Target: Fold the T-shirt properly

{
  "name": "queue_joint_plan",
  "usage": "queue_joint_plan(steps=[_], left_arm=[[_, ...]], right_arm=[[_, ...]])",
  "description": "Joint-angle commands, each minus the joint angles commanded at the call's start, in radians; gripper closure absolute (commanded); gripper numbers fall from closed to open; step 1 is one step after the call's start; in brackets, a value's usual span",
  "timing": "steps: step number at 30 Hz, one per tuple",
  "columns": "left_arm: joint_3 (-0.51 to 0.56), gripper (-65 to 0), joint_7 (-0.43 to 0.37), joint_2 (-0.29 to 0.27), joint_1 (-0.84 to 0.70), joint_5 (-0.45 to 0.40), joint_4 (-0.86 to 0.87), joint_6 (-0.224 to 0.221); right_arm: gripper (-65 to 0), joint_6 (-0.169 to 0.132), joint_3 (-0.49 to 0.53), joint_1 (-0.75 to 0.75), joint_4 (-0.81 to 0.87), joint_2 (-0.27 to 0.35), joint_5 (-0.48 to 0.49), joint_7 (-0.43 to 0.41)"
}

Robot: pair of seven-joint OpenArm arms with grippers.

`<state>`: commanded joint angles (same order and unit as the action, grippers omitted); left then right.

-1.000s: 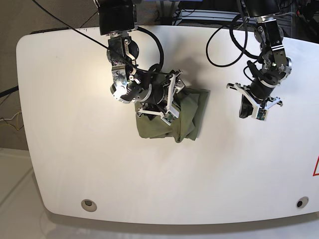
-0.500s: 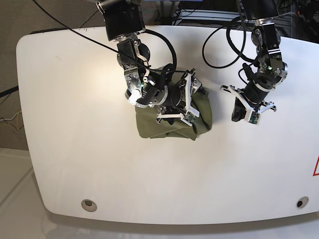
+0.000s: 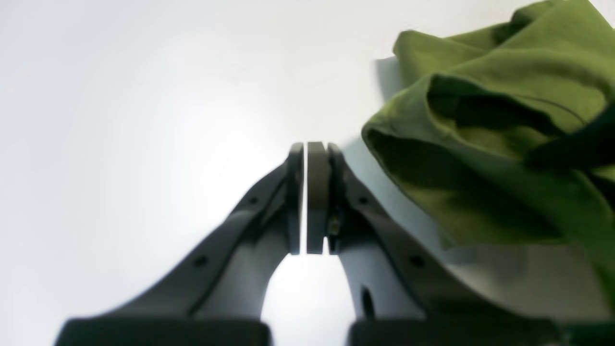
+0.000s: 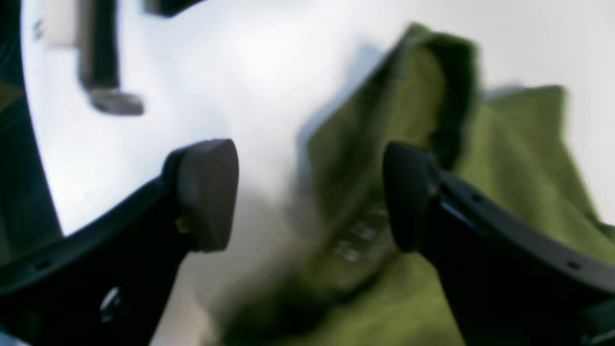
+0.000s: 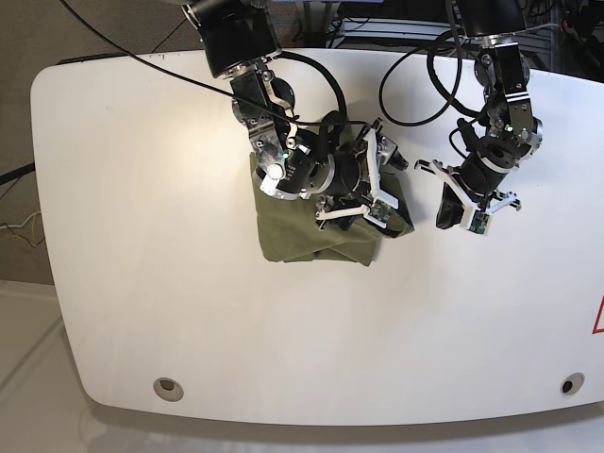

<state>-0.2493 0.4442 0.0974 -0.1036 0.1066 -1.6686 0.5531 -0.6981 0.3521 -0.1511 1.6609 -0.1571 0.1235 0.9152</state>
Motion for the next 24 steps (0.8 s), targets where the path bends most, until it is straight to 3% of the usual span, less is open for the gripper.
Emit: queue_joint_plan(steps=[3,14,24], left_arm=[[0.000,0.0,0.000,0.000,0.000,0.000,0.000,0.000],[0.000,0.0,0.000,0.000,0.000,0.000,-0.008,0.000],[0.077,0.0,0.000,-0.002,0.000,0.005,-0.081,0.000]], right_arm=[[-45.2,0.000,-0.025,-0.002,0.028,0.000,-0.003,-0.002],[-45.2,0.000,-0.269,-0.011,0.087,0.000,-0.005,-0.003],[-43.8,0.000,-0.287,-0.043,0.066,0.067,-0.012,-0.003]])
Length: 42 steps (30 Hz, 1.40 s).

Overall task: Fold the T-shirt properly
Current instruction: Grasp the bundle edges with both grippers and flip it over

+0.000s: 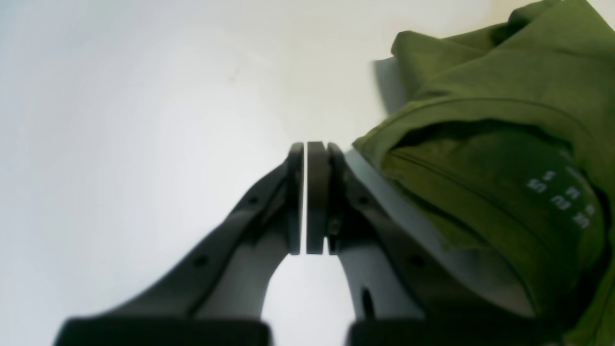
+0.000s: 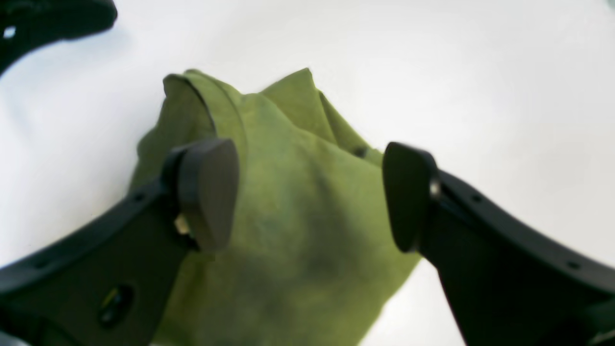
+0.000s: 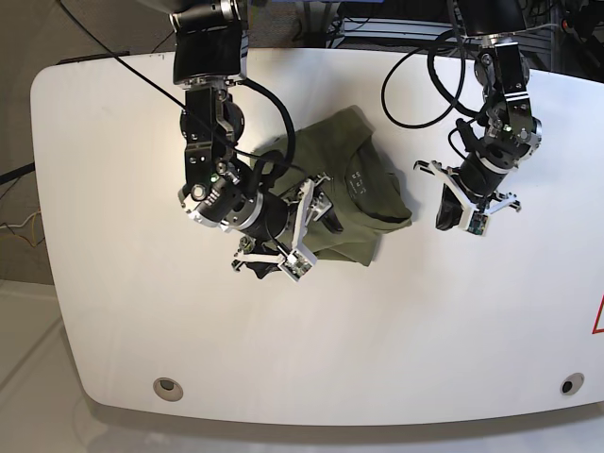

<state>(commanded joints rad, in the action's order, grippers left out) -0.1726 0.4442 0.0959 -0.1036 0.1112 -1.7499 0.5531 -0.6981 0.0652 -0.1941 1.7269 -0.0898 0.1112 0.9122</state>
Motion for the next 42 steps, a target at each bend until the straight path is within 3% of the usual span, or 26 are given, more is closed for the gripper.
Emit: queue_joint_plan(steps=[2,4,8,9,13,17,28,35,42], left_arm=[[0.040,0.0,0.000,0.000,0.000,-0.003,-0.035,-0.002],[0.078,0.0,0.000,0.000,0.000,-0.003,-0.071,-0.020],[0.150,0.0,0.000,0.000,0.000,-0.003,-0.123,-0.089],[0.170,0.0,0.000,0.000,0.000,-0.002,-0.127,-0.101],[0.235,0.0,0.000,0.002,0.005,0.000,-0.132,-0.115],[0.290,0.0,0.005,-0.003,-0.002,0.002,-0.129,-0.115],[0.318,0.0,0.048,-0.097,-0.058,0.003,-0.086,-0.117],[0.316,0.0,0.060,-0.101,-0.054,0.074,0.020,-0.117],[0.310,0.0,0.052,-0.097,-0.015,0.109,0.241,-0.117]], right_arm=[[-38.9,0.000,0.000,-0.002,-0.002,0.002,0.000,0.000],[-29.9,0.000,0.000,-0.014,-0.011,0.000,0.000,0.000],[-1.6,0.000,0.000,-0.029,-0.037,-0.002,-0.002,0.000],[0.0,0.000,0.000,-0.037,-0.046,-0.002,-0.002,-0.002],[-2.3,0.000,0.002,-0.066,-0.077,-0.002,-0.002,-0.005],[0.0,0.000,0.002,-0.101,-0.132,0.002,-0.002,-0.046],[0.0,0.000,0.002,-0.210,-0.400,0.043,-0.002,-0.155],[0.0,0.000,0.003,-0.267,-0.529,0.057,-0.002,-0.204],[0.0,0.000,0.003,-0.299,-0.643,0.064,-0.002,-0.281]])
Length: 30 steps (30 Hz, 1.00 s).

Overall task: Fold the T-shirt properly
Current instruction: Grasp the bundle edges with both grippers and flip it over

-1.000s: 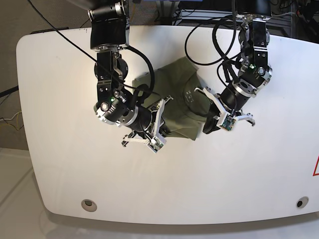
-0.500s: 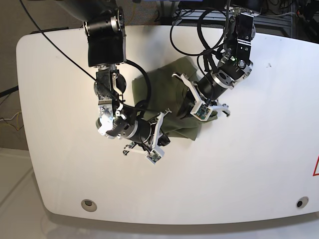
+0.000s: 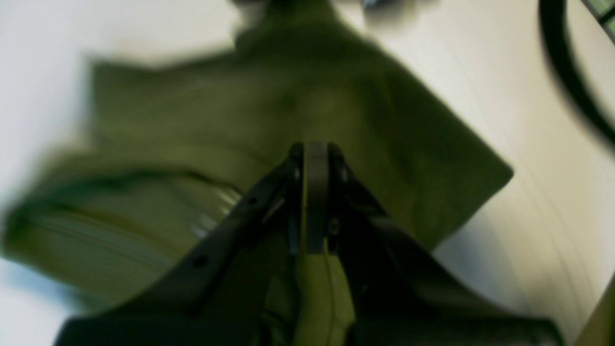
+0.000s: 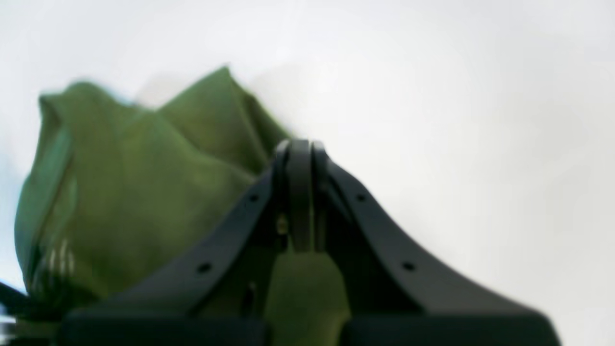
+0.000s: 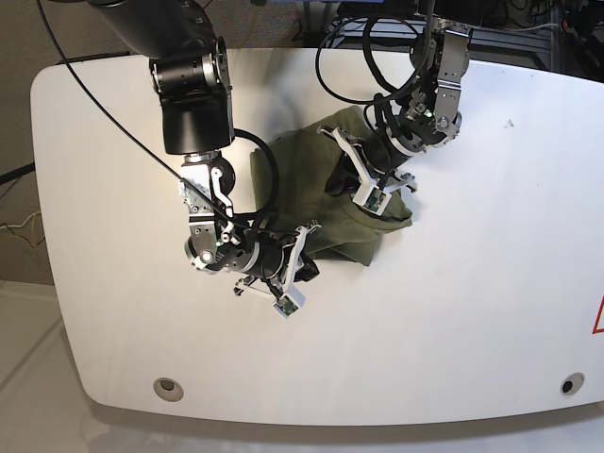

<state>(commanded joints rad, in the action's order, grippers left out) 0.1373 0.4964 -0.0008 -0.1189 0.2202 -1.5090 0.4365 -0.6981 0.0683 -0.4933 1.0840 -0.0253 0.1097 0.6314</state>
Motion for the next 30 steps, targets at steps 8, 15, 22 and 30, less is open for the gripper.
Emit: queue_joint_plan(steps=[8,15,22,30], left_arm=[[-0.023,0.0,-0.051,0.002,0.023,0.002,0.155,0.002],[-0.026,0.0,-0.068,0.029,0.066,0.002,0.195,0.002],[-0.026,0.0,-0.101,0.046,0.071,0.000,0.198,0.002],[-0.028,0.0,-0.127,0.064,0.112,0.000,0.227,0.002]], right_arm=[[0.0,0.000,0.000,0.002,-0.068,0.028,0.000,-0.044],[0.0,0.000,0.000,0.040,-0.069,0.068,0.000,-0.044],[0.0,0.000,0.000,0.115,-0.002,0.112,0.000,-0.044],[0.0,0.000,-0.002,0.262,0.172,0.146,0.003,-0.040]])
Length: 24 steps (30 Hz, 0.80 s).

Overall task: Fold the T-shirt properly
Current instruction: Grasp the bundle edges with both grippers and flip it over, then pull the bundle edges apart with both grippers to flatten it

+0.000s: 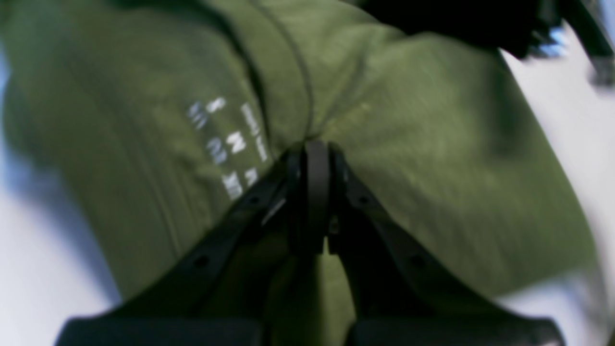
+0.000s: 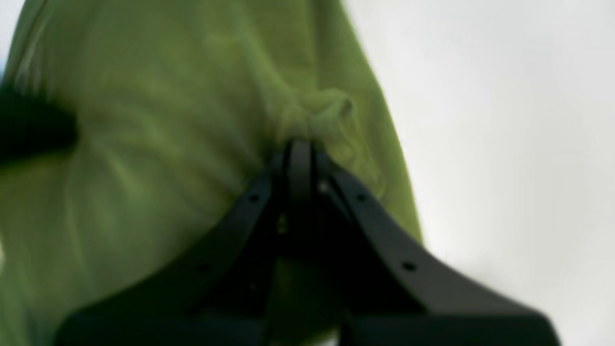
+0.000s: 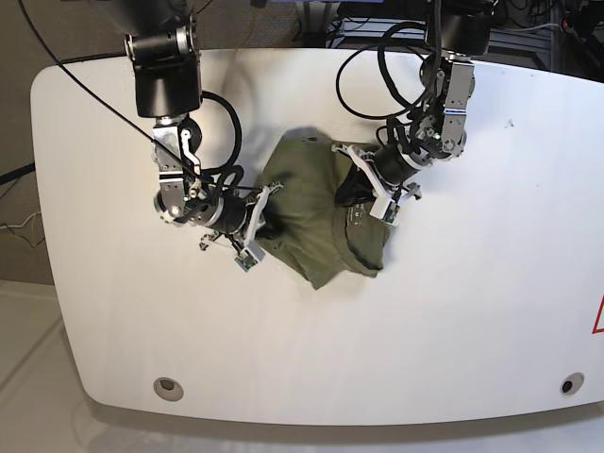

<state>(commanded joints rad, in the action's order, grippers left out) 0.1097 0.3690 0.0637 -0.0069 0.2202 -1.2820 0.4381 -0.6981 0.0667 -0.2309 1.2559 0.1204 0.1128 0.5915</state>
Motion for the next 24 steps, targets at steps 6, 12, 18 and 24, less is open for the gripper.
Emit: queue_joint_plan(steps=[6,12,18,24], left_arm=[[0.000,0.0,-0.020,0.012,0.048,0.000,0.066,0.002],[0.005,0.0,-0.064,0.017,0.103,-0.003,0.135,0.002],[0.005,0.0,-0.071,0.020,0.172,-0.003,0.216,0.002],[0.006,0.0,-0.071,0.037,0.216,-0.003,0.247,0.002]], right_arm=[[0.0,0.000,-0.002,0.121,0.109,-0.003,-0.002,0.000],[0.0,0.000,-0.002,0.218,0.183,-0.008,-0.002,0.000],[0.0,0.000,-0.002,0.282,0.247,-0.044,-0.003,0.000],[0.0,0.000,0.002,0.296,0.259,-0.081,-0.003,0.000]])
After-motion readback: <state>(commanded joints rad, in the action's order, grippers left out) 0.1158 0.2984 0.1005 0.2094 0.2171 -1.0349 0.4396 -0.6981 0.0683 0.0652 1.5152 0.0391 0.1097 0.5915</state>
